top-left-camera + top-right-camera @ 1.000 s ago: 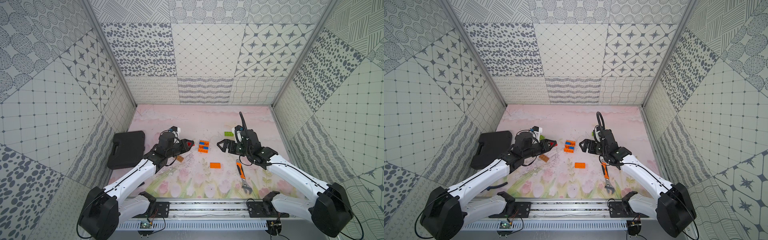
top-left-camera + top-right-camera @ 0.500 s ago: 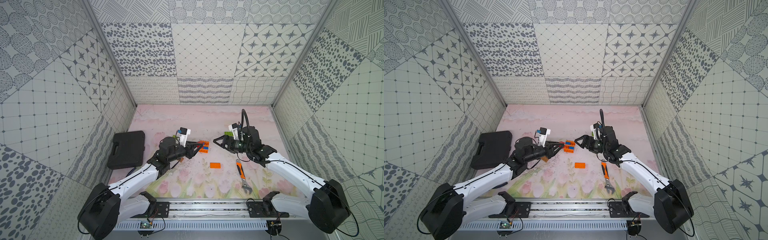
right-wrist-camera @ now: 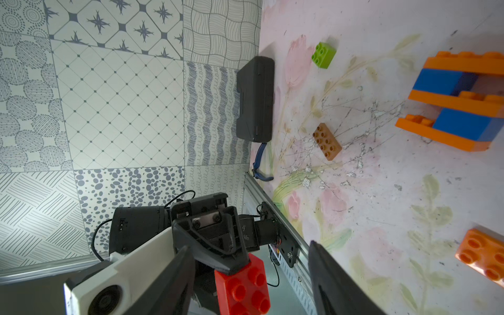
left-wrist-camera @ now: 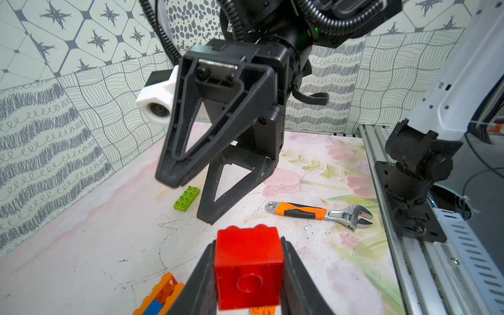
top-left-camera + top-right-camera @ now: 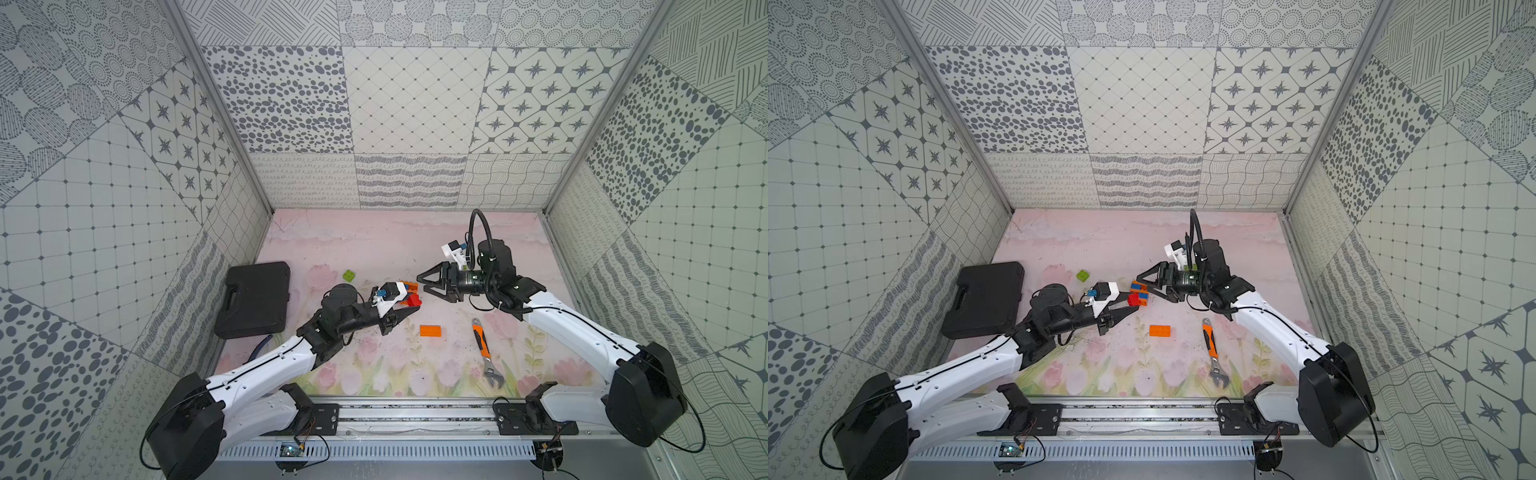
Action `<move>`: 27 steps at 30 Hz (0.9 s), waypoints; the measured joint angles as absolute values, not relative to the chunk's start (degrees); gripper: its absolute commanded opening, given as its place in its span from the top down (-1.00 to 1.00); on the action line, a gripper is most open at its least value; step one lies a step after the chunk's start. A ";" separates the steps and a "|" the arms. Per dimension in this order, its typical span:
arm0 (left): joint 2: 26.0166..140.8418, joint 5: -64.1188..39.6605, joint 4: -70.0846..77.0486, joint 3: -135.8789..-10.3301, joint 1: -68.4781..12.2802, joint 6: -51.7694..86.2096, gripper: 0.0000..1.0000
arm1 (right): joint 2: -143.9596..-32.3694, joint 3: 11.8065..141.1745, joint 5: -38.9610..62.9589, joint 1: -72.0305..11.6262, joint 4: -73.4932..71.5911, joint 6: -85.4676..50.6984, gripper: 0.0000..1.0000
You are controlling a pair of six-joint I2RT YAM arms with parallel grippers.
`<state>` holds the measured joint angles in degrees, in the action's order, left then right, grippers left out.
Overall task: Assemble the number 5 with lego
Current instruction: Place the lego brick at the center of the board.
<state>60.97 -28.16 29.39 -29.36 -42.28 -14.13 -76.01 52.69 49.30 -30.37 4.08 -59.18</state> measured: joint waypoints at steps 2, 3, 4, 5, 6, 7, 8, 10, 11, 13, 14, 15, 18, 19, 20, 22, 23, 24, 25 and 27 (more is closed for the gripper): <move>61.52 -27.68 30.79 -29.15 -42.50 -16.16 0.80 | -76.64 52.86 51.07 -31.03 3.51 -59.88 -0.23; 61.82 -27.44 31.24 -29.06 -42.61 -16.99 0.80 | -76.86 52.90 52.10 -31.29 3.07 -60.18 -0.23; 62.08 -27.14 31.70 -29.04 -42.65 -17.56 0.81 | -76.90 52.93 52.75 -31.51 2.66 -60.49 -0.23; 62.41 -26.96 32.47 -28.97 -42.72 -18.24 0.80 | -76.95 52.93 53.58 -31.59 2.09 -60.93 -0.22; 62.63 -26.61 33.26 -28.91 -42.76 -18.65 0.80 | -76.95 52.93 54.17 -31.81 1.45 -61.17 -0.22; 62.78 -26.57 33.95 -28.80 -42.76 -18.96 0.80 | -76.95 52.93 54.39 -31.83 0.99 -61.30 -0.22; 62.98 -26.37 34.92 -28.64 -42.76 -19.20 0.80 | -76.95 52.93 54.85 -31.88 0.51 -61.41 -0.21; 63.35 -26.15 36.67 -28.36 -42.76 -19.46 0.79 | -76.95 52.93 55.33 -31.68 -0.36 -61.54 -0.19; 63.48 -26.15 37.60 -28.18 -42.76 -19.44 0.79 | -76.95 52.90 55.53 -31.66 -0.75 -61.49 -0.16; 63.68 -26.15 39.09 -27.88 -42.76 -19.27 0.79 | -76.95 52.90 55.99 -31.48 -1.28 -61.34 -0.10; 63.81 -26.15 40.07 -27.66 -42.76 -18.92 0.80 | -76.95 52.90 56.29 -31.40 -1.48 -61.10 -0.08; 63.99 -26.17 41.06 -27.40 -42.76 -18.50 0.78 | -76.97 52.88 56.60 -31.31 -1.58 -60.99 -0.08; 64.75 -26.35 44.12 -26.61 -42.74 -17.04 0.78 | -76.99 52.88 57.60 -31.05 -1.54 -60.40 -0.11; 64.97 -26.46 44.84 -26.46 -42.70 -16.53 0.78 | -76.99 52.88 57.87 -31.03 -1.50 -59.75 -0.10; 65.21 -26.61 45.60 -26.37 -42.70 -16.01 0.78 | -77.01 52.88 58.11 -31.00 -1.39 -59.22 -0.11; 65.60 -26.87 46.63 -26.37 -42.68 -14.94 0.78 | -77.03 52.90 59.13 -31.05 -0.86 -57.93 -0.16; 65.82 -27.14 47.16 -26.37 -42.65 -14.33 0.79 | -77.06 52.93 59.75 -31.11 -0.43 -57.10 -0.18; 66.02 -27.24 47.68 -26.37 -42.63 -13.80 0.80 | -77.08 52.95 60.29 -31.16 0.10 -56.38 -0.19; 66.19 -27.31 48.05 -26.37 -42.57 -13.34 0.81 | -77.10 52.95 60.97 -31.24 0.51 -55.70 -0.14; 66.50 -27.68 48.97 -26.37 -42.30 -12.23 0.81 | -77.10 52.95 61.93 -31.46 1.02 -54.39 -0.01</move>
